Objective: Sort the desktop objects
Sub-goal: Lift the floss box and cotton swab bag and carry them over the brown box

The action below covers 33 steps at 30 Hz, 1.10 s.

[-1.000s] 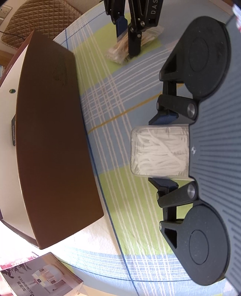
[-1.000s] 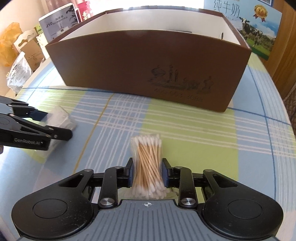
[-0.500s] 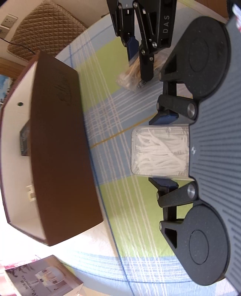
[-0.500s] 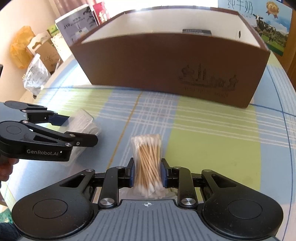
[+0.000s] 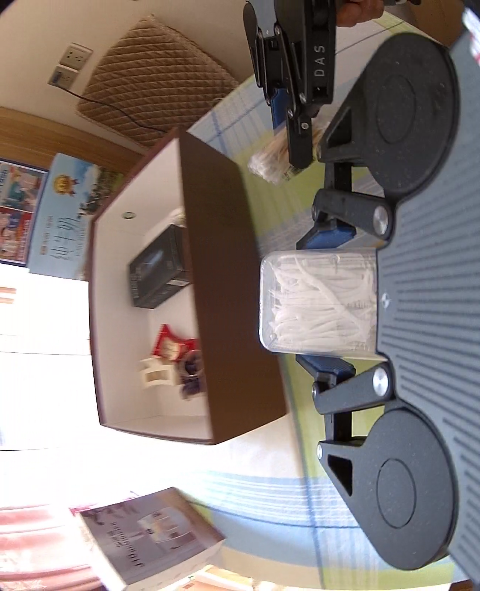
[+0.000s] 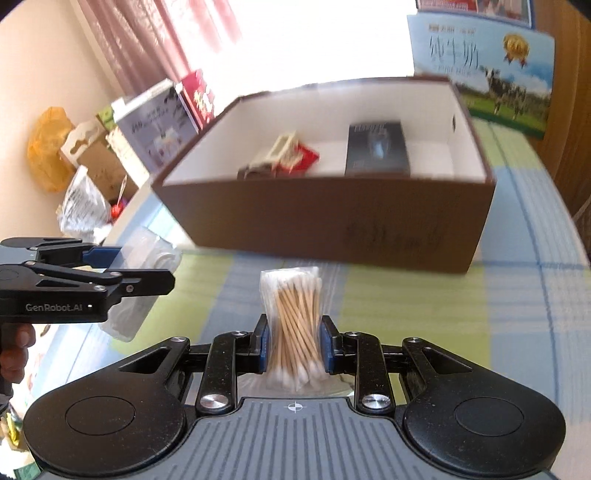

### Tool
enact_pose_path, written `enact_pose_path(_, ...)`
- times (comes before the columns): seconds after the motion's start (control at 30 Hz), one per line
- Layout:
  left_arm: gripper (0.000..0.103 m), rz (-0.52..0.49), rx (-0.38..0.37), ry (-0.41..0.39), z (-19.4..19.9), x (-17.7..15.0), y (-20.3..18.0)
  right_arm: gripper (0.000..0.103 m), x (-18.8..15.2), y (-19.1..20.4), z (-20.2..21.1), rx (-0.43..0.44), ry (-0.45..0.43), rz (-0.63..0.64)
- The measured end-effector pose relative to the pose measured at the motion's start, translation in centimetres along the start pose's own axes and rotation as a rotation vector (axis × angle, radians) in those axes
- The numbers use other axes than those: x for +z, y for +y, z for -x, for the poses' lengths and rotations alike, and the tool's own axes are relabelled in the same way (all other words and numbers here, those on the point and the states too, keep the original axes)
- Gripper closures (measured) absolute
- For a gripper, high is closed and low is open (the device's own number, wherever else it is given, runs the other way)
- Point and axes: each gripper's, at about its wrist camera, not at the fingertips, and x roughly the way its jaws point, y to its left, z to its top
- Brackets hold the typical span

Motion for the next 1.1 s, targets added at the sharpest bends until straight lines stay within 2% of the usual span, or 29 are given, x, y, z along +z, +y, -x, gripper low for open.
enact_pose_path(0.27,0.051,-0.009,0.013,-0.065,0.7,3.1,0.6,0.079,3.9,-0.8,1.3,-0.009,-0.093,-0.002)
enact_pose_path(0.5,0.051,-0.014,0.026,-0.097,-0.3,6.4,1.2,0.079,7.5,-0.4,0.6,-0.012,-0.145,0.021)
enact_pose_path(0.8,0.051,-0.020,0.061,-0.107,-2.6,9.8,2.2,0.079,10.7,-0.5,-1.7,-0.004,-0.151,0.008)
enact_pose_path(1.1,0.051,-0.030,0.091,-0.077,-5.7,11.9,3.5,0.079,13.3,-1.0,-5.1,-0.017,-0.117,0.011)
